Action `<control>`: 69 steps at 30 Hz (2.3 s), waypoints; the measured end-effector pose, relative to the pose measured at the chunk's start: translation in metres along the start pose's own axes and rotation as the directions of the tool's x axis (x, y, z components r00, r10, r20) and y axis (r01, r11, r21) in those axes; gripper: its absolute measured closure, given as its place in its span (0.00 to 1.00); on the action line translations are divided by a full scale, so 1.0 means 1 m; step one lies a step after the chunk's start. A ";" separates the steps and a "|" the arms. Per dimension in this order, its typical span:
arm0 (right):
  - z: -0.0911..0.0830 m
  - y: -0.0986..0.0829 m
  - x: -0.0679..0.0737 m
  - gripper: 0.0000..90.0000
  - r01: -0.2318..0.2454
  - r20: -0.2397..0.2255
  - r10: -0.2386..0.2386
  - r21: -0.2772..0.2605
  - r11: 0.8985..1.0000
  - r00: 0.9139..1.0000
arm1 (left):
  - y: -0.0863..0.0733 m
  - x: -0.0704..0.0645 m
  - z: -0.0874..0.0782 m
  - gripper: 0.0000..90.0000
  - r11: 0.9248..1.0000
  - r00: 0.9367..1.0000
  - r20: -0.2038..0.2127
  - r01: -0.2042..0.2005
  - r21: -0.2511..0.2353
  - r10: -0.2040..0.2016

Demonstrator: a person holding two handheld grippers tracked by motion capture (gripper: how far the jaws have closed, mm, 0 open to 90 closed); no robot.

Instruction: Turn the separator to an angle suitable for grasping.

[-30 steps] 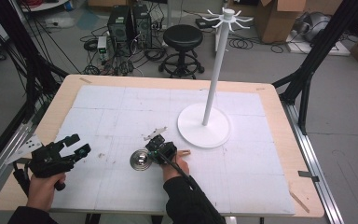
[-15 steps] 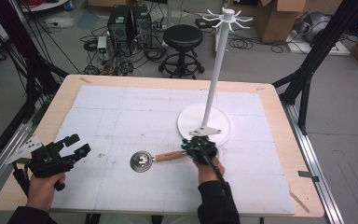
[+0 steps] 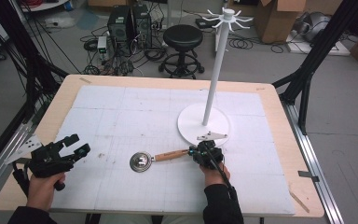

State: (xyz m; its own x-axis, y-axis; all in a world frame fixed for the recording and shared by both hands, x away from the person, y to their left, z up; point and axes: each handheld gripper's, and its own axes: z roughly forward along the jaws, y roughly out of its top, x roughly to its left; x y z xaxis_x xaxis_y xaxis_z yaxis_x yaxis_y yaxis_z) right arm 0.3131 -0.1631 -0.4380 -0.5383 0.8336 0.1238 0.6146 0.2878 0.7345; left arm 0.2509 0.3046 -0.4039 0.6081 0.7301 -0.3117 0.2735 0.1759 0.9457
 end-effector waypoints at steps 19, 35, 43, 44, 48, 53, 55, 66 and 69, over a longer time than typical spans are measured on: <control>0.038 0.027 0.057 0.99 0.121 -0.149 -0.117 0.017 0.993 0.982 | 0.000 0.001 -0.002 0.27 1.000 1.000 -0.002 0.002 -0.002 -0.002; 0.053 0.031 0.088 0.99 0.145 -0.228 -0.140 0.006 0.989 0.963 | 0.000 0.001 -0.001 0.27 1.000 1.000 -0.003 0.000 0.004 0.000; -0.016 0.028 0.041 0.85 0.080 -0.151 -0.104 -0.156 0.985 0.983 | -0.001 -0.001 0.000 0.27 1.000 1.000 -0.006 -0.011 0.013 0.011; -0.028 0.025 0.031 0.78 0.067 -0.126 -0.091 -0.184 0.981 0.988 | -0.001 -0.002 0.001 0.27 1.000 1.000 -0.007 -0.017 0.017 0.017; -0.056 0.015 0.006 0.61 0.001 -0.075 -0.020 -0.241 0.971 0.997 | -0.001 -0.004 0.005 0.27 0.999 1.000 -0.006 -0.026 0.023 0.026; -0.092 -0.005 -0.027 0.39 -0.063 -0.004 0.065 -0.314 0.947 0.998 | -0.001 -0.006 0.006 0.27 0.999 0.999 -0.004 -0.036 0.025 0.037; -0.105 -0.012 -0.035 0.32 -0.062 0.030 0.077 -0.335 0.940 0.997 | -0.001 -0.006 0.006 0.27 0.999 0.999 -0.003 -0.037 0.026 0.037; -0.167 -0.053 -0.061 0.17 -0.013 0.170 0.103 -0.460 0.888 0.980 | 0.000 -0.012 0.008 0.22 0.996 0.997 0.001 -0.083 0.027 0.084; -0.170 -0.055 -0.064 0.17 -0.019 0.173 0.112 -0.466 0.885 0.979 | 0.000 -0.013 0.008 0.22 0.996 0.996 -0.001 -0.088 0.026 0.088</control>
State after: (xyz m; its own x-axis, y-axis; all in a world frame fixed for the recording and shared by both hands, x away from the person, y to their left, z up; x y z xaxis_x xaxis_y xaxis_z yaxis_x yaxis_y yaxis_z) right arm 0.2156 -0.3122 -0.3734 -0.3583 0.9295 0.0877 0.2850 0.0194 0.9583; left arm 0.2490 0.2903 -0.4007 0.6294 0.7433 -0.2268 0.2382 0.0932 0.9667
